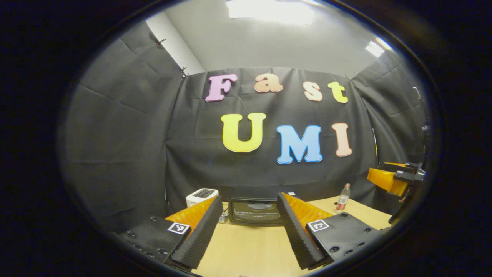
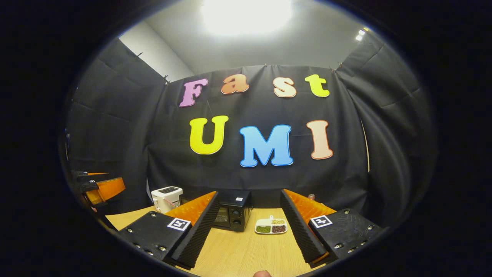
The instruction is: Open the electric oven with the left hand, put the food in, and close the electric oven.
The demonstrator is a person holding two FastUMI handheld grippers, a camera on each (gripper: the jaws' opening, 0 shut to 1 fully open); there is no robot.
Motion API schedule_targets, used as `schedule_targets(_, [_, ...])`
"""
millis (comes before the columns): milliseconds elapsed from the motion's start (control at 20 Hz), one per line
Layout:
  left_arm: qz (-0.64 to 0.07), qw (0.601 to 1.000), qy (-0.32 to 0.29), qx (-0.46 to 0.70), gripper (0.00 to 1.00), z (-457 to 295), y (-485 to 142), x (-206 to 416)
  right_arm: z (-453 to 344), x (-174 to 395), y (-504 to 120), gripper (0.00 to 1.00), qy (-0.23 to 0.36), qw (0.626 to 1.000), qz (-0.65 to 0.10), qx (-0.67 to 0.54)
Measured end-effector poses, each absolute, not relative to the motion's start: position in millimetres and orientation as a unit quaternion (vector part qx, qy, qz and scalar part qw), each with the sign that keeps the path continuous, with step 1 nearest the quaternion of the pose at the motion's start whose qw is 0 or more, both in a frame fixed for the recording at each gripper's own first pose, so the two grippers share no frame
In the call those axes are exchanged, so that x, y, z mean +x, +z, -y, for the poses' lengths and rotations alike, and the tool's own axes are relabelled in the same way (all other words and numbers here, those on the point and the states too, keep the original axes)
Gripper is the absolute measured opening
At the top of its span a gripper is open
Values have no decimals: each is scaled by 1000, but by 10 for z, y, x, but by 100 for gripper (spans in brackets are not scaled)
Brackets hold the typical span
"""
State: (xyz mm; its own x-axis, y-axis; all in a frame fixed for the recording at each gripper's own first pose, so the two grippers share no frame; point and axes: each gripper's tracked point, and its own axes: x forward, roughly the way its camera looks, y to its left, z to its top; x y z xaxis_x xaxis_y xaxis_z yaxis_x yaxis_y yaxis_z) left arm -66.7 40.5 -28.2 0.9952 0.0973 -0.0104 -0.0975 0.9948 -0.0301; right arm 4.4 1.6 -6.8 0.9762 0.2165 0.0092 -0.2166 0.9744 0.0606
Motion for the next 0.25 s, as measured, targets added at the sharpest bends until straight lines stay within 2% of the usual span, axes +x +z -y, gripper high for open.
schedule_targets(50, [-3, 999, 51, -16, 95, -432, -263, -679, -54, 33, -54, 98, 111, 993, 3, 32])
schedule_targets(100, [-1, 998, 53, -16, 99, -465, -250, -695, -71, 27, -50, 98, 112, 993, 3, 32])
schedule_targets(150, [0, 998, 54, -14, 99, -485, -236, -710, -96, 18, -46, 98, 112, 993, 4, 33])
schedule_targets(200, [1, 998, 54, -13, 91, -491, -231, -686, -104, 6, -32, 98, 112, 993, 5, 33])
schedule_targets(250, [1, 998, 54, -13, 95, -496, -220, -688, -107, -5, -23, 98, 112, 993, 8, 33])
